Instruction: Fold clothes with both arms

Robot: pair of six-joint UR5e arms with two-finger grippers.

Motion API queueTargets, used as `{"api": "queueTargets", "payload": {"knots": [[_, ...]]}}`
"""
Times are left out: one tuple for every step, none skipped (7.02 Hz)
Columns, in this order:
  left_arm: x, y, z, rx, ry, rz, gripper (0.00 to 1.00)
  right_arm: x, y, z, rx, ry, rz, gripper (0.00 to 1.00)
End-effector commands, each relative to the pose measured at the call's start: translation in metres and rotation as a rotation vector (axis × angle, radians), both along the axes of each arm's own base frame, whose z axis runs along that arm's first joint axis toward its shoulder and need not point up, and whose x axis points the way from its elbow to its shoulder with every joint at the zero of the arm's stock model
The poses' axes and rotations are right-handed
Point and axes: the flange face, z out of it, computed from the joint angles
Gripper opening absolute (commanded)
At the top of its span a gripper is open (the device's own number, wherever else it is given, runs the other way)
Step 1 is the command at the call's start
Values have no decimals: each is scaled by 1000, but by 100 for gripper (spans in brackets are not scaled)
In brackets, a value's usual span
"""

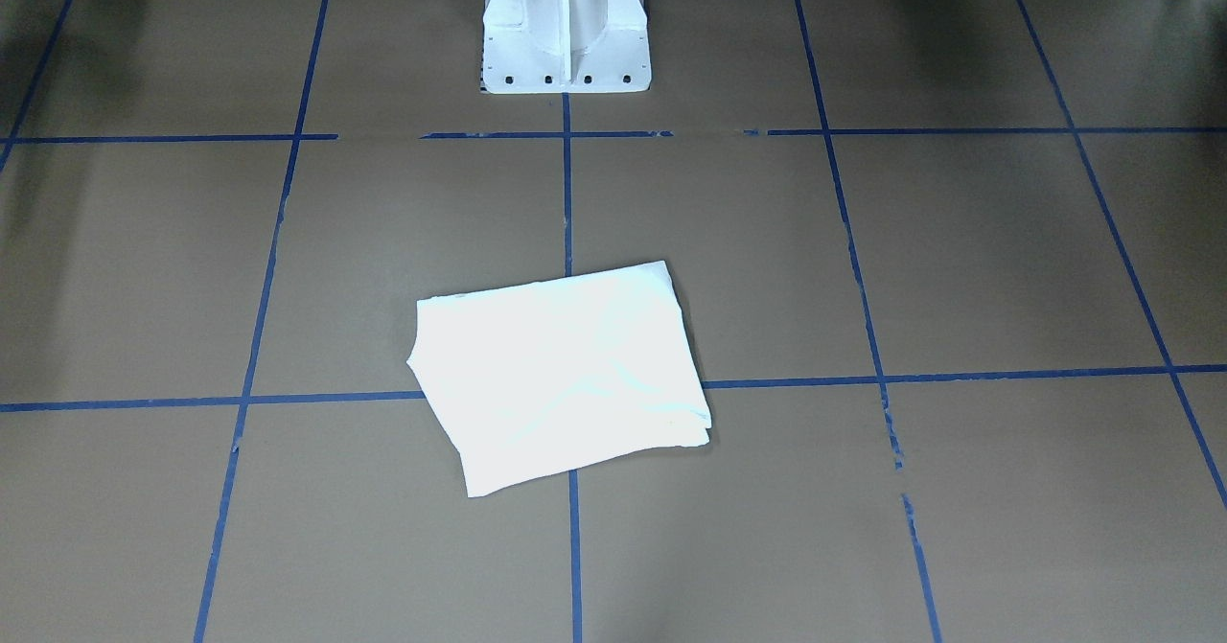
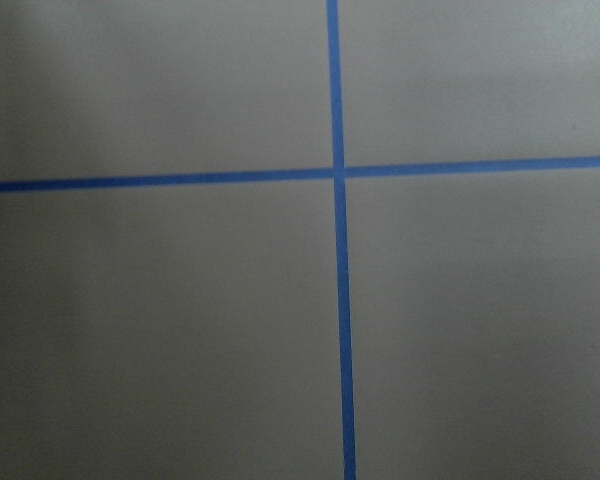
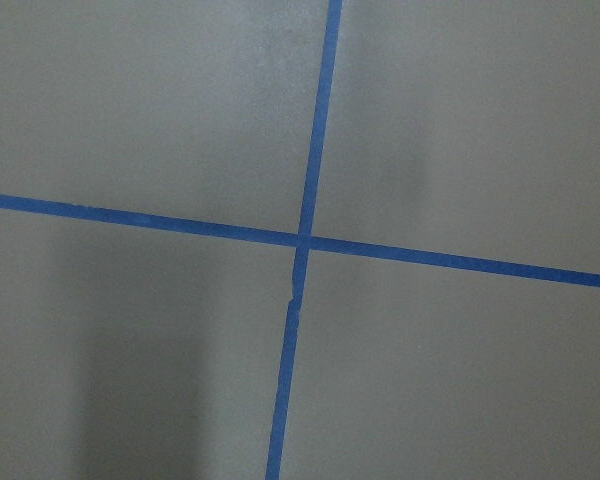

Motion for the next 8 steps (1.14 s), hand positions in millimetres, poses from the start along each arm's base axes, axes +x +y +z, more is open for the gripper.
{"api": "queueTargets", "payload": {"knots": [[6,-3,6,-28,-2,13,100,-3,0,-1,3,-3,-6,100],[6,-4,14,-42,-1,13,100,-3,-1,-3,8,-3,-6,100],[6,-6,17,-46,-1,13,100,-3,-2,-4,11,-5,-6,100],[6,-12,15,-39,0,14,100,-3,-3,-6,14,-9,-5,100],[7,-16,14,-37,2,15,100,-5,-3,-8,15,-37,-9,100],[7,-17,20,-49,6,14,100,-6,-3,-8,13,-46,-10,100],[6,-18,23,-57,5,13,100,-6,-3,-9,14,-48,-10,100],[6,-21,28,-69,-3,10,100,-6,-3,-9,16,-46,-10,100]]}}
